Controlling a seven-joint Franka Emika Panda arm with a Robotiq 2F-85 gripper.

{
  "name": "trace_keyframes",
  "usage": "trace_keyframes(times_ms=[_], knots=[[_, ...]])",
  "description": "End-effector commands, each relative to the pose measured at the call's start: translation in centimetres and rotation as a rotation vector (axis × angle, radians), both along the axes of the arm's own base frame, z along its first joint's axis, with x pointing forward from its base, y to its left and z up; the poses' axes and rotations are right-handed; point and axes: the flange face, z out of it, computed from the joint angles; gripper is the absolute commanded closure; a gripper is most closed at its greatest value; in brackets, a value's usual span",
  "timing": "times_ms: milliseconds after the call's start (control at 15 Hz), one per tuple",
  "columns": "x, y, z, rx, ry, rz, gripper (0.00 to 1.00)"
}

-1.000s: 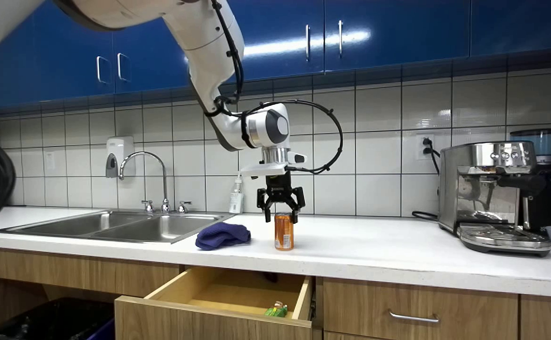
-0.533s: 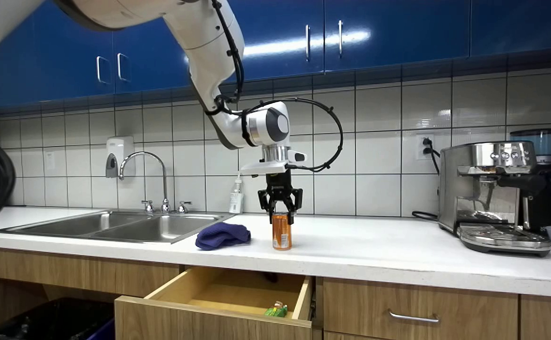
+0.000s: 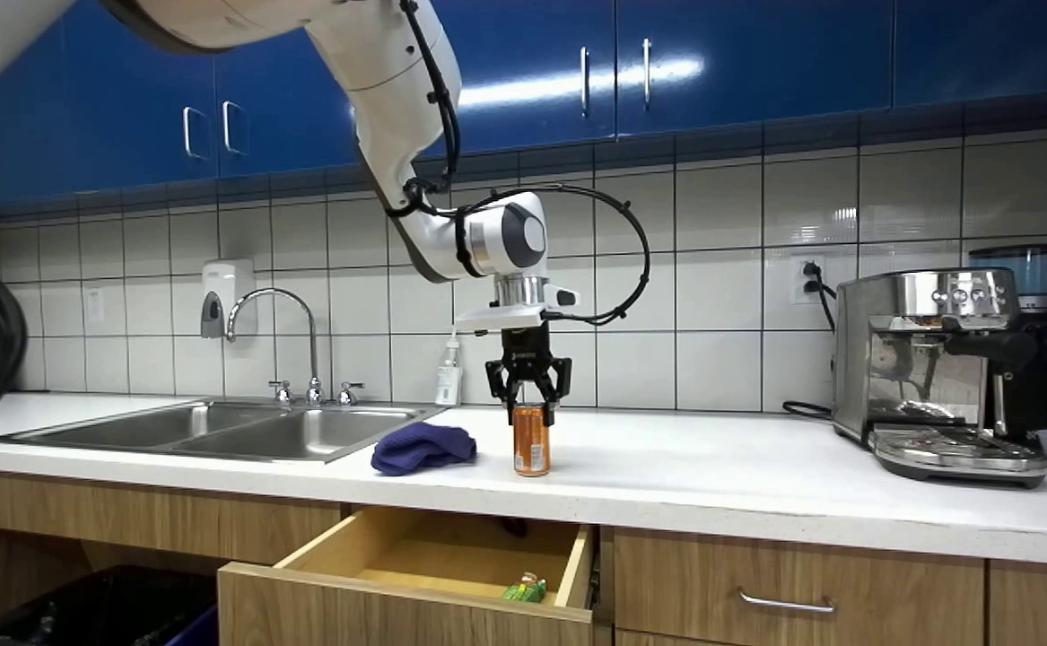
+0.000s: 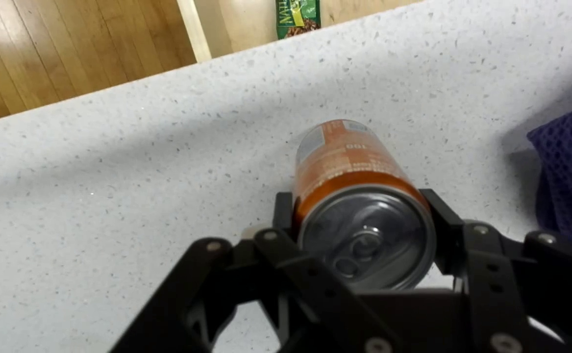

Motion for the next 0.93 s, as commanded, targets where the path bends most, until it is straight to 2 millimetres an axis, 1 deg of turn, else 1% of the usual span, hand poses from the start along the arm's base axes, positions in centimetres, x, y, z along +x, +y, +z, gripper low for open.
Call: trace_keyframes(times_ms=[0, 200, 400, 667, 867], knots=[[-2.0, 1.7, 2.4, -0.013, 0.000, 0.068, 0.62], [-3.3, 3.1, 3.3, -0.029, -0.003, 0.105, 0.62], [-4.7, 4.9, 3.6, -0.047, 0.012, 0.150, 0.62], [-6.2, 7.2, 3.3, -0.060, 0.022, 0.209, 0.62], [-6.7, 8.8, 2.5, -0.055, 0.027, 0.258, 0.62]])
